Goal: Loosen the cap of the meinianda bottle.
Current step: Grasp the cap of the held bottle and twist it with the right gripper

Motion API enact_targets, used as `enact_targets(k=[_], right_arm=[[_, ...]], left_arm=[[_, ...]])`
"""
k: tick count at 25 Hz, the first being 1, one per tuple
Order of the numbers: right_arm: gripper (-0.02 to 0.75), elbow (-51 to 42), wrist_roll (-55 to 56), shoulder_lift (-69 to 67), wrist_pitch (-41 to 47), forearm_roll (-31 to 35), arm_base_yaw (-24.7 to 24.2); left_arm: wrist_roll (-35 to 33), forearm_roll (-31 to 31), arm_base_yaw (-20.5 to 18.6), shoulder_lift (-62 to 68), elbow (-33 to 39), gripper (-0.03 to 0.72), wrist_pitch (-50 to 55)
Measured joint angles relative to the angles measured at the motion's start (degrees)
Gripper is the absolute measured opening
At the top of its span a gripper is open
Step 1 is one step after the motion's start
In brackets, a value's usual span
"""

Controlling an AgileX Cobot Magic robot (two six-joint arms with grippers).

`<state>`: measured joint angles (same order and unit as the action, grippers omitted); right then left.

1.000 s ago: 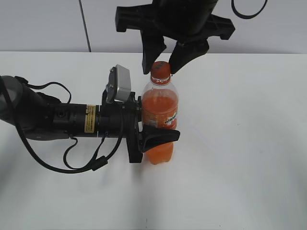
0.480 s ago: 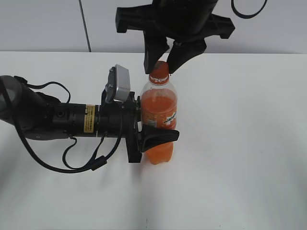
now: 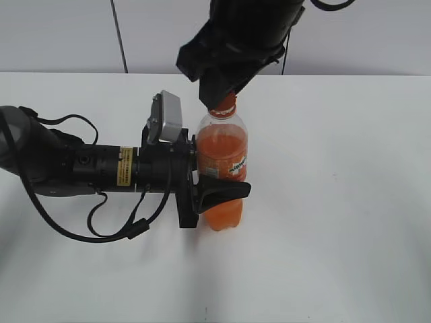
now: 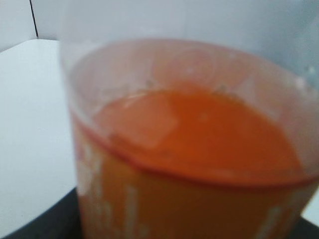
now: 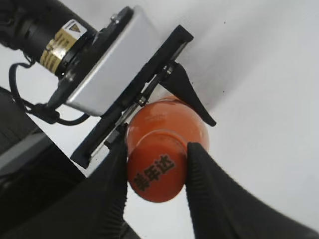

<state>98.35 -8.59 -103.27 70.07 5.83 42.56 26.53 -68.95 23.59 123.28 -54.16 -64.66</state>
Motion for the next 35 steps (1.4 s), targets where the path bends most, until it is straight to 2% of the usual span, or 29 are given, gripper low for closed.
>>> enact_targets(k=[8,18,35], right_arm=[[0.269,0.0,-24.5,0.0,-0.3,0.1,0.0],[0.268,0.0,-43.9,0.0,-0.3,-0.5,0.0],[0.266,0.2,-46.9,1.4,-0.3,-0.6,0.0]], left_arm=[[0.0,0.0,-0.1,0.0,0.0,0.415,0.2],[0.0,0.1,-0.1,0.0,0.0,0.415,0.3],[0.0,0.1,-0.2,0.0,0.0,0.415,-0.2]])
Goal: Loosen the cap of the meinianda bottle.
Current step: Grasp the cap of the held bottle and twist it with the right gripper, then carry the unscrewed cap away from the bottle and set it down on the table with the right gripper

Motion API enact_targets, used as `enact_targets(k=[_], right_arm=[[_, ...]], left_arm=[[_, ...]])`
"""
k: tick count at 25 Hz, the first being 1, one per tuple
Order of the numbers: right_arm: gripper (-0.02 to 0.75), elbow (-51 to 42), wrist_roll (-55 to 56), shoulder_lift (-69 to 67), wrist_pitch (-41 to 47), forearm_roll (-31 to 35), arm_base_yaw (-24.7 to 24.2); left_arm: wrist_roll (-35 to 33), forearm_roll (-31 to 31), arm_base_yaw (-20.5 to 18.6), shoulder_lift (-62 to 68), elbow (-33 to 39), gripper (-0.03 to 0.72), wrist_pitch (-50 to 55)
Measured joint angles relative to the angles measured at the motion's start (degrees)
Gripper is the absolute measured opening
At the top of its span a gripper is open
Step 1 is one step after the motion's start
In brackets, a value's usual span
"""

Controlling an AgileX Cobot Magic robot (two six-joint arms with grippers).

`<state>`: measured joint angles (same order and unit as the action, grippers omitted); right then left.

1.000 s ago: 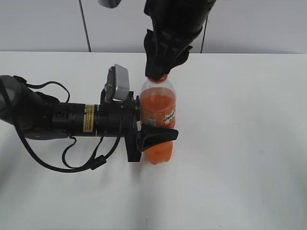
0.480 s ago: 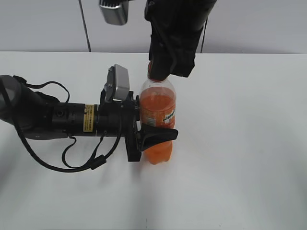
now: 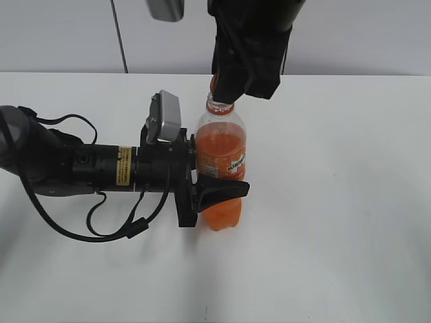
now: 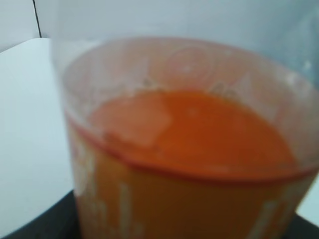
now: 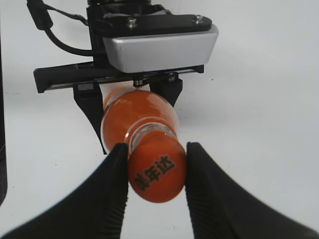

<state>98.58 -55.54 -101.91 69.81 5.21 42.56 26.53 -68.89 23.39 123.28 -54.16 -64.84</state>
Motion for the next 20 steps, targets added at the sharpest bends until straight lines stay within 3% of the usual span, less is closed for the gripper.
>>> enact_targets(k=[6,15,20], right_arm=[[0.266,0.4,2.5,0.9,0.1,0.1,0.0],[0.267,2.7,24.2,2.6,0.0,-5.2,-0.1],[0.267,2.7,36.1,2.6,0.0,-6.7,-4.1]], left_arm=[[-0.1,-0.1,0.0,0.0,0.0,0.415,-0.3],[-0.1,-0.2,0.0,0.0,0.0,0.415,-0.4],[-0.1,-0.2,0.0,0.0,0.0,0.415,-0.4]])
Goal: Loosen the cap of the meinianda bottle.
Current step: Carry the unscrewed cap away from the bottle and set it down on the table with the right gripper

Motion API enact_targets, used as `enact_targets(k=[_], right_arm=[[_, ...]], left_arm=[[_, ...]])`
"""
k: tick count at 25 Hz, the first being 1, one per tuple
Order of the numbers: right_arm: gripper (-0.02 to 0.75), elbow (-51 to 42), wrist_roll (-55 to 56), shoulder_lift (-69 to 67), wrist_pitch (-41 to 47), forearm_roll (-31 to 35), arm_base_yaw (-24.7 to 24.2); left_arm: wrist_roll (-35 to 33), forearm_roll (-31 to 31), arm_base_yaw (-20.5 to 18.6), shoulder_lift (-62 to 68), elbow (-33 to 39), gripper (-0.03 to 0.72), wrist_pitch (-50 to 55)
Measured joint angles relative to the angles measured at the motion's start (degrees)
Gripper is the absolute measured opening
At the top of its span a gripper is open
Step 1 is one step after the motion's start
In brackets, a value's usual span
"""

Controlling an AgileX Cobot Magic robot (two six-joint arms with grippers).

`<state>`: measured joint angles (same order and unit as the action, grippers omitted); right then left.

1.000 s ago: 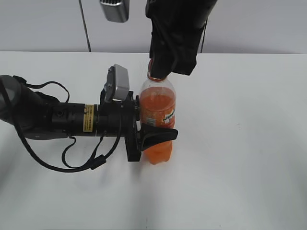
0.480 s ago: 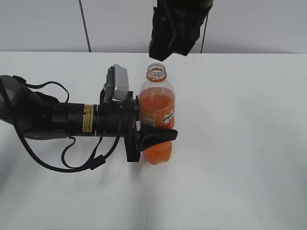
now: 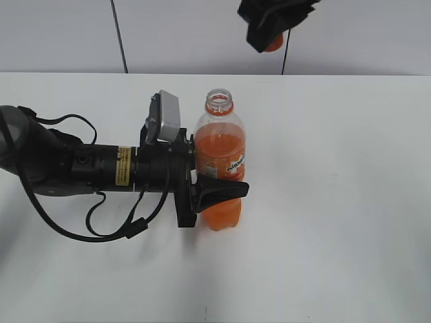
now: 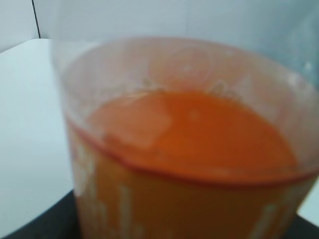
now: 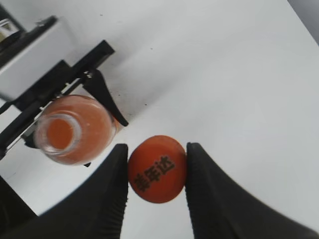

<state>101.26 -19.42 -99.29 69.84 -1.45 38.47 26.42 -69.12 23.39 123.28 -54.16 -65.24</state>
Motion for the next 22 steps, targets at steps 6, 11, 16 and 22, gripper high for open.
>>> enact_targets(k=[6,11,16,22], right_arm=[[0.267,-5.6,10.4,0.1,-0.2,1.5,-11.6],[0.267,-15.2,13.2,0.1,-7.2,3.3,-22.5],[0.267,-25.5,14.2,0.1,-18.3,6.0,-29.9],[0.267,-35.0,16.1,-1.5,-30.6,6.7,-33.8]], left_arm=[[-0.1,-0.2,0.0,0.0,0.0,0.415,-0.1],[-0.1,-0.2,0.0,0.0,0.0,0.415,-0.1],[-0.1,-0.2,-0.1,0.0,0.0,0.415,-0.2],[-0.1,-0.2,-0.1,0.0,0.0,0.415,-0.2]])
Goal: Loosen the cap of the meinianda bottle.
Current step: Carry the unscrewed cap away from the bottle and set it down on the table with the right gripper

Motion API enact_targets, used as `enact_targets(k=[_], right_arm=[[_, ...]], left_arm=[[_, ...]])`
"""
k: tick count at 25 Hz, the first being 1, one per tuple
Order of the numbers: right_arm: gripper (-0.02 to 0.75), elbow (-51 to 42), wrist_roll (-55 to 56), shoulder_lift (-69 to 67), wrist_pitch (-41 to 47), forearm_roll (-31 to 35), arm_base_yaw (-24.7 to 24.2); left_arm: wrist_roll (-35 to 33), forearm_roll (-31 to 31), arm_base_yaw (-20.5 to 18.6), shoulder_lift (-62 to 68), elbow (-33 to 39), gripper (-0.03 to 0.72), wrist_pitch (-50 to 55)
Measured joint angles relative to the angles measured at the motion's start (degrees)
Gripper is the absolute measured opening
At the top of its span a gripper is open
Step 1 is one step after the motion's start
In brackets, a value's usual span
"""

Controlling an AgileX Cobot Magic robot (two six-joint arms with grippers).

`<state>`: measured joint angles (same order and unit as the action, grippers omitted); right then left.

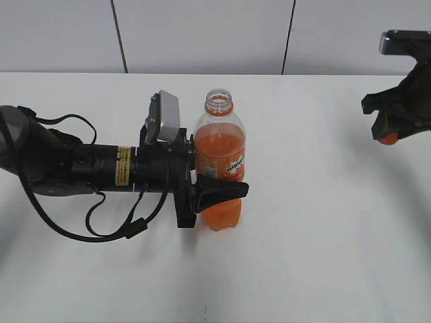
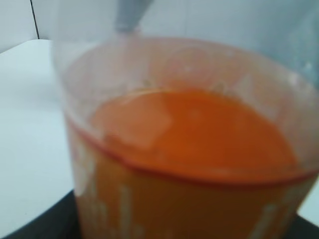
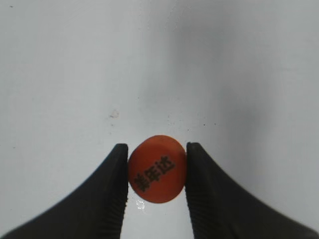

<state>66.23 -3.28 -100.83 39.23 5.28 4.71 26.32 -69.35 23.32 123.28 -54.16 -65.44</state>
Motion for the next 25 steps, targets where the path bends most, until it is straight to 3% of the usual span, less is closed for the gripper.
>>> enact_targets(k=[8,25], right_arm=[[0.267,-2.4,1.7,-7.9,-6.2,1.5,-1.2],[0.271,-2.5,3.3,-12.6,-8.9,1.8,-1.2]], left_arm=[[0.0,0.0,0.0,0.0,0.0,0.415,0.0],[0.0,0.0,0.0,0.0,0.0,0.415,0.0]])
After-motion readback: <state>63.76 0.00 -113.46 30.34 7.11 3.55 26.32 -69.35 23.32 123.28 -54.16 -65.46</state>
